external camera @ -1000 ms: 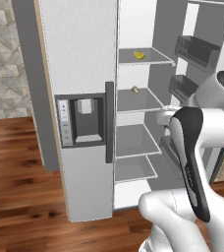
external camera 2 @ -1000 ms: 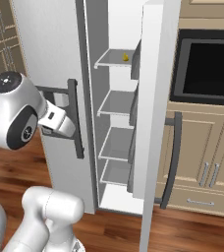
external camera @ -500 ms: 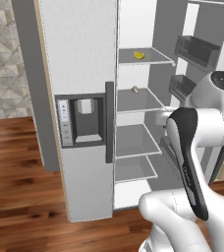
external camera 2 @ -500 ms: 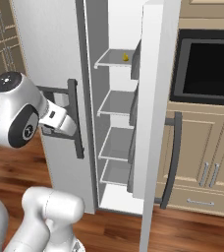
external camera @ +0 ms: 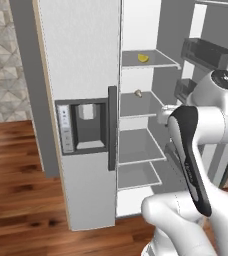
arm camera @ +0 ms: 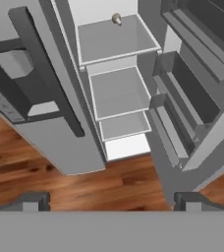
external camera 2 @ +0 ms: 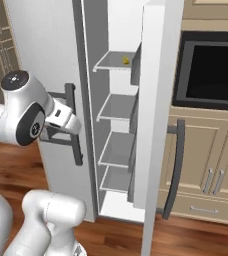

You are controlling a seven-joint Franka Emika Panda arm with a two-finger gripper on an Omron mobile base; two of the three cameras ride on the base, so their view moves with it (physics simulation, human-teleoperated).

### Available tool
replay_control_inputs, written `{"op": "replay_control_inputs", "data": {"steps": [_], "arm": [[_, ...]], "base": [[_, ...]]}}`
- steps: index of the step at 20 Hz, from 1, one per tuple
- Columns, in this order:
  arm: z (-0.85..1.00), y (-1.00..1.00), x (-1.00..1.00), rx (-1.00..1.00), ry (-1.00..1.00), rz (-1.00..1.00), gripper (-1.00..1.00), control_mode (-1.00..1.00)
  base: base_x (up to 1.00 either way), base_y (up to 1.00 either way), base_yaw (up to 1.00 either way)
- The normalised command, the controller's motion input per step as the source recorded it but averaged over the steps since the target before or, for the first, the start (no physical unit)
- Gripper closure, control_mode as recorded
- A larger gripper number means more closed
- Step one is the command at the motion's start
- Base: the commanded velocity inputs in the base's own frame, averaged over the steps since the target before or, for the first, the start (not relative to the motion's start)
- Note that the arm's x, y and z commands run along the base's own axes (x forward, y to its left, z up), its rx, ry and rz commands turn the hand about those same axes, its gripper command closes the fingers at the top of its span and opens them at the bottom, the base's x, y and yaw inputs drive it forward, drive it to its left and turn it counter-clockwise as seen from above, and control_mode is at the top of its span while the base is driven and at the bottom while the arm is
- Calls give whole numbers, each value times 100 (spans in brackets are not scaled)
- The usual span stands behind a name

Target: Take the lemon wedge from the fridge and place it on the plate with fish on the dining counter.

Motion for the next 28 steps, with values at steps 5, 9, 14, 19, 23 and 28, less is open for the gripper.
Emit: {"op": "replay_control_inputs", "data": {"steps": [5, 9, 14, 19, 23, 28], "arm": [[0, 0, 0, 0, 0, 0, -100, 100], [0, 0, 0, 0, 0, 0, -100, 100], [0, 0, 0, 0, 0, 0, -100, 100], [0, 0, 0, 0, 0, 0, -100, 100], [0, 0, 0, 0, 0, 0, -100, 100], [30, -3, -1, -5, -7, -1, -100, -100]], "base": [[54, -22, -6], [58, -39, -9], [77, -30, -6], [100, -2, -7], [93, 0, -3], [9, 0, -1]]}}
